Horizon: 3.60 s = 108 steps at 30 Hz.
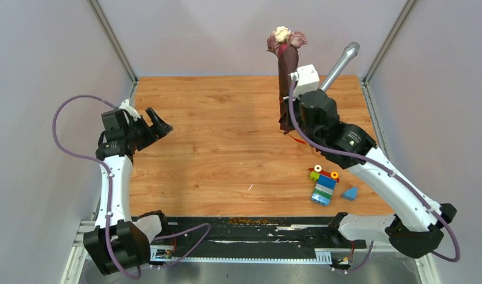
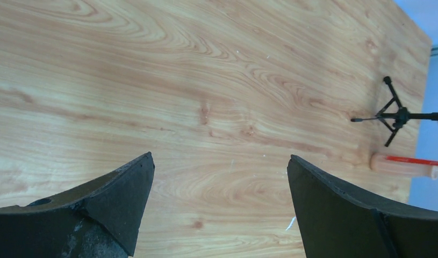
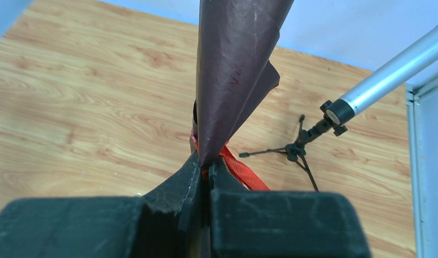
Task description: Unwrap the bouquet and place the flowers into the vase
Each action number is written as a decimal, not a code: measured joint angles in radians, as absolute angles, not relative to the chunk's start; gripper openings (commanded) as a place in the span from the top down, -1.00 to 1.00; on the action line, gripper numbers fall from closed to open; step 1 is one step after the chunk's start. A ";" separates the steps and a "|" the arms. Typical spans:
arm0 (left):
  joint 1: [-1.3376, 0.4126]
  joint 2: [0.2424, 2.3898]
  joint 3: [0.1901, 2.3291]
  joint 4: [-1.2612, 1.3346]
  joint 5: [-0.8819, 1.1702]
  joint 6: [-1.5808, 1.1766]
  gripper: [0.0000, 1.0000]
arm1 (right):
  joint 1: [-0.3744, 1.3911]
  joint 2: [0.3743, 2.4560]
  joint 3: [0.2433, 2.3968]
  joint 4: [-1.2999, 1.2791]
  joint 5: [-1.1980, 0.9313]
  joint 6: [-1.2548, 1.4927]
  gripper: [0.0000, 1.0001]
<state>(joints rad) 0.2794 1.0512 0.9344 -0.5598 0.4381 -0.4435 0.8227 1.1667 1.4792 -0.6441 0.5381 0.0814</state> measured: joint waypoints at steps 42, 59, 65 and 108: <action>0.085 0.937 0.861 -0.560 -0.023 -0.214 -1.00 | 1.126 2.183 1.811 -1.140 0.661 0.395 0.04; 0.085 0.922 0.843 -0.548 -0.003 -0.191 -0.97 | 1.151 1.937 1.834 -1.058 0.394 0.333 -0.24; 0.074 0.923 0.826 -0.525 0.094 -0.184 -0.93 | 1.124 1.760 1.762 -0.953 0.319 0.319 -0.19; -0.511 1.311 0.479 0.342 0.173 -0.885 -0.29 | 0.692 1.045 0.945 -0.429 0.033 0.362 0.00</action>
<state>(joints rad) -0.5114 1.3106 0.4789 0.3416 0.1730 -0.8852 0.6922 1.0447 0.9451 -0.4286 0.0330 0.3622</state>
